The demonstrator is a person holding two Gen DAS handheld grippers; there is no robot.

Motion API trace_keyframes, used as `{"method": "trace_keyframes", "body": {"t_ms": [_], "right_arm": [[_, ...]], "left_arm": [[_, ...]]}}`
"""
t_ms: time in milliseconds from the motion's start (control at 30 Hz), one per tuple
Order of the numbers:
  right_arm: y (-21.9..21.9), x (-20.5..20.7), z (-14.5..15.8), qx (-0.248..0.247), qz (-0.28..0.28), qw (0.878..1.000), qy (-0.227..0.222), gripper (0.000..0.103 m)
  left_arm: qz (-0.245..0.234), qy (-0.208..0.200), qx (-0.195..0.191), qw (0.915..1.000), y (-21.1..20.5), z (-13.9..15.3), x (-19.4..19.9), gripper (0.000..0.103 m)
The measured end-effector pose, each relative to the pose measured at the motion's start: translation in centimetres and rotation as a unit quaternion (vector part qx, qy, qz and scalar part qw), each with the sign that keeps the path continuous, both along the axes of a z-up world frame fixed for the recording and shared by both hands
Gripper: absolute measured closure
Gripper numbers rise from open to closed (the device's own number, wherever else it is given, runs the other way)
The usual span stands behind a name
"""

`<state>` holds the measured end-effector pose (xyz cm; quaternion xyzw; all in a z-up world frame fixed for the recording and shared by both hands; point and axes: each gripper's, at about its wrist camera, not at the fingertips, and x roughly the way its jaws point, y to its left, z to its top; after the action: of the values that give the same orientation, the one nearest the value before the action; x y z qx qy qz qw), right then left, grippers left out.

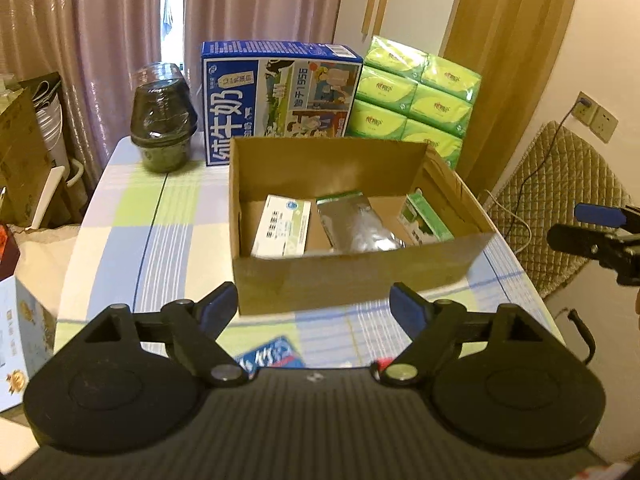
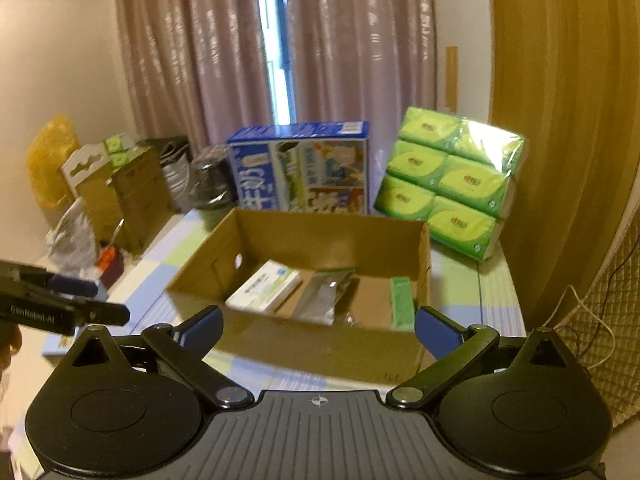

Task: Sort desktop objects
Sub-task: 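Withdraw both grippers back over the remaining table items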

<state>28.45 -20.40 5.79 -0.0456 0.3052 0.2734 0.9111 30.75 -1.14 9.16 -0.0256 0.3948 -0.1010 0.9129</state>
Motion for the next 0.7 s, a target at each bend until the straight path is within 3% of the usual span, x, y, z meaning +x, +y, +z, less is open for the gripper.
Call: {"method": "trace_keyframes", "body": {"t_ms": [300, 533, 700], "right_arm": [[-0.1, -5.9, -2.8, -0.038, 0.044, 0.998, 0.019, 0.002], [-0.4, -8.5, -5.6, -0.083, 0.088, 0.992, 0.028, 0.002], [-0.4, -9.5, -6.6, -0.118, 0.119, 0.986, 0.002, 0.002]], "left_arm": [[-0.023, 0.005, 0.008, 0.9997, 0.8, -1.1, -6.8, 0.007], [-0.072, 0.013, 0.029, 0.9969, 0.2, -3.2, -10.9, 0.001], [-0.109, 0.022, 0.063, 0.9918, 0.3, -4.4, -11.8, 0.001]]}}
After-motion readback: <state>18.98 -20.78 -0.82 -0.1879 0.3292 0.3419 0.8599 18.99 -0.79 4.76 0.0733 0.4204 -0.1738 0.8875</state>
